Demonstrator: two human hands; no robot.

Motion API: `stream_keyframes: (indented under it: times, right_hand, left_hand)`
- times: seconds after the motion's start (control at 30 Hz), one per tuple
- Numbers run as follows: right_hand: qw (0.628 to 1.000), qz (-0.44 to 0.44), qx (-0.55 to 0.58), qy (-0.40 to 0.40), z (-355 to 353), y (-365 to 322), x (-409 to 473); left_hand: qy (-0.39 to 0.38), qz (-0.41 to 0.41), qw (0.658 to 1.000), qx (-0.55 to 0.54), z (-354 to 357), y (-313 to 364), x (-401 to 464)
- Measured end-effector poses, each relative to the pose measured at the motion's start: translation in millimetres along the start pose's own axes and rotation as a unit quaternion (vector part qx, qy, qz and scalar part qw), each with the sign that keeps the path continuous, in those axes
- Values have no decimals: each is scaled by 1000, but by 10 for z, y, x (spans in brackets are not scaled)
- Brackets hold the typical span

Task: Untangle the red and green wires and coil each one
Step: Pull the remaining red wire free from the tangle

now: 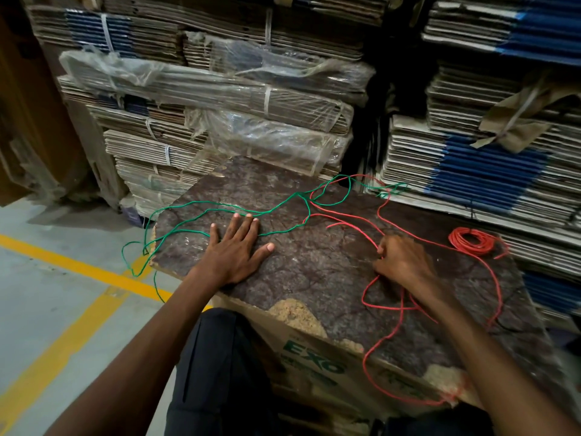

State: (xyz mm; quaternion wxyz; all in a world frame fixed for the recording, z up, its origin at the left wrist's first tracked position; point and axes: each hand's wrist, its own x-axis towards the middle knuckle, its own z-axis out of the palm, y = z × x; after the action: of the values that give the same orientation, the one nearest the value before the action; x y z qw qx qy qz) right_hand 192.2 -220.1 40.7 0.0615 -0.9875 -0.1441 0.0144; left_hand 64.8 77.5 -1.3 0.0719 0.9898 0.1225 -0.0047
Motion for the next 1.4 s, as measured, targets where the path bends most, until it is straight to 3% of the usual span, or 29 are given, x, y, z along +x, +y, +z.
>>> stream_keyframes:
  times: [0.23, 0.43, 0.8, 0.97, 1.03, 1.13, 1.4]
  right_hand:
    - [988, -105, 53, 98, -62, -336, 69]
    - [992, -105, 5, 75, 89, -597, 236]
    - [997, -53, 63, -1, -37, -326, 63]
    - [983, -109, 144, 22, -181, -164, -165]
    - [969, -151, 192, 28, -248, -151, -265]
    - [949, -202, 235, 53, -290, -168, -389]
    - [903, -226, 349, 110, -199, -506, -616]
  left_hand:
    - [18, 17, 1000, 20, -51, 96, -47]
    - [24, 33, 999, 13, -106, 200, -51]
    - [28, 50, 998, -5, -103, 255, -107]
    - [53, 84, 993, -61, -260, 396, -167]
    - [79, 109, 975, -178, -374, 478, -167]
    - [73, 159, 911, -373, -574, 620, -200]
    - [-79, 131, 798, -583, -831, 738, -527]
